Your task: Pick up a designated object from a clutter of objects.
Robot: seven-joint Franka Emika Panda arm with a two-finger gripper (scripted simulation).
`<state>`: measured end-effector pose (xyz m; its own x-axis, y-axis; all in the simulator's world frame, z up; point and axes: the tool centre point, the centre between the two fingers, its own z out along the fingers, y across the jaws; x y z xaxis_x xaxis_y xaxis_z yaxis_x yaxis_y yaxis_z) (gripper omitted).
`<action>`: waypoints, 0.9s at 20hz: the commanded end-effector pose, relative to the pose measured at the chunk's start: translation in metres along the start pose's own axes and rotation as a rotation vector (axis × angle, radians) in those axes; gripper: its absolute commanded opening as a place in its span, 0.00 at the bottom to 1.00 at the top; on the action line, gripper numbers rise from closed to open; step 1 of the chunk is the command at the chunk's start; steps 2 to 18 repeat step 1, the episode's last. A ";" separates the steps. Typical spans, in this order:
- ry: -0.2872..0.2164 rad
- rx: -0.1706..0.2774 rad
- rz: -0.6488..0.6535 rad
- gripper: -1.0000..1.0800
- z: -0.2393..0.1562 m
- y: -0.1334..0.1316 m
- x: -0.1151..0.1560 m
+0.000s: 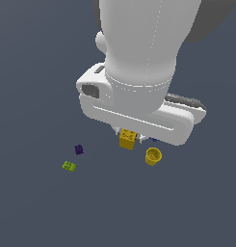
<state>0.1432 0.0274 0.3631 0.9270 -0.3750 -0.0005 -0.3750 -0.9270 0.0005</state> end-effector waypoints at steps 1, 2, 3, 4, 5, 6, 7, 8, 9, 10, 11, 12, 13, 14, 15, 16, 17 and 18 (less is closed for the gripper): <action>0.000 0.000 0.000 0.00 -0.001 -0.001 0.001; 0.000 0.000 0.000 0.00 -0.001 -0.001 0.001; 0.000 0.000 0.000 0.00 -0.001 -0.001 0.001; 0.000 0.000 0.000 0.00 -0.001 -0.001 0.001; 0.000 0.000 0.000 0.00 -0.001 -0.001 0.001; 0.000 0.000 0.000 0.00 -0.001 -0.001 0.001; 0.000 0.000 0.000 0.00 -0.001 -0.001 0.001; 0.000 0.000 0.000 0.00 -0.001 -0.001 0.001; 0.000 0.000 0.000 0.00 -0.001 -0.001 0.001; 0.000 0.000 0.000 0.00 -0.001 -0.001 0.001; 0.000 0.000 0.000 0.00 -0.001 -0.001 0.001; 0.000 0.000 0.000 0.00 -0.001 -0.001 0.001; 0.000 0.000 0.000 0.00 -0.001 -0.001 0.001; 0.000 0.000 0.000 0.00 -0.001 -0.001 0.001; 0.000 0.000 0.000 0.00 -0.001 -0.001 0.001; 0.000 0.000 0.000 0.00 -0.001 -0.001 0.001; 0.000 0.000 0.000 0.00 -0.001 -0.001 0.001; 0.000 0.000 0.000 0.00 -0.001 -0.001 0.001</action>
